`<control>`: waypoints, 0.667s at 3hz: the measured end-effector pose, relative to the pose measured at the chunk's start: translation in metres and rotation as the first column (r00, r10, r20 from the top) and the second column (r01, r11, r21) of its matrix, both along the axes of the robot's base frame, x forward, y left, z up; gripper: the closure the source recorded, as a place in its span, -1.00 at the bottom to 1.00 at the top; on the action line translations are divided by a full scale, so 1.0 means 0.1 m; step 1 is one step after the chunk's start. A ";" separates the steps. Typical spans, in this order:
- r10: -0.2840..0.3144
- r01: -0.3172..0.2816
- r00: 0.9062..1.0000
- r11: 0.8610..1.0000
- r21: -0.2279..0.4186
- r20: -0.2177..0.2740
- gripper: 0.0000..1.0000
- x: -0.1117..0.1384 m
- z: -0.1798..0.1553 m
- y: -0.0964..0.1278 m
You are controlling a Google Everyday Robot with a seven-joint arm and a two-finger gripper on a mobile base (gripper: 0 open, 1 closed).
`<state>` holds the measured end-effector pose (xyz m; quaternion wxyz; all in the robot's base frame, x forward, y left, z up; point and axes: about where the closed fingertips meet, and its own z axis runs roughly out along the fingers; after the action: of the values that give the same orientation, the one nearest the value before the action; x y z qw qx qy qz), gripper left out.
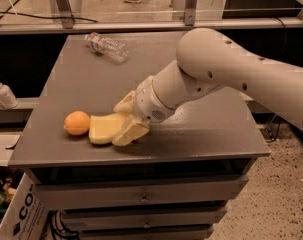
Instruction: Pick sponge
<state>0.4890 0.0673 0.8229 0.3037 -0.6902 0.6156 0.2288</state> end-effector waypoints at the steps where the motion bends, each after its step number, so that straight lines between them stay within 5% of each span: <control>1: -0.006 0.006 1.000 1.000 0.006 -0.008 0.28 0.01 0.01 0.00; 2: -0.016 0.016 1.000 1.000 0.008 -0.008 0.76 0.03 0.05 -0.06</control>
Offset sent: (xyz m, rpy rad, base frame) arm 0.0077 -0.0147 0.0087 0.0125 0.0124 -0.0348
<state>0.4916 0.0618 0.8284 0.3059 -0.6833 0.6214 0.2313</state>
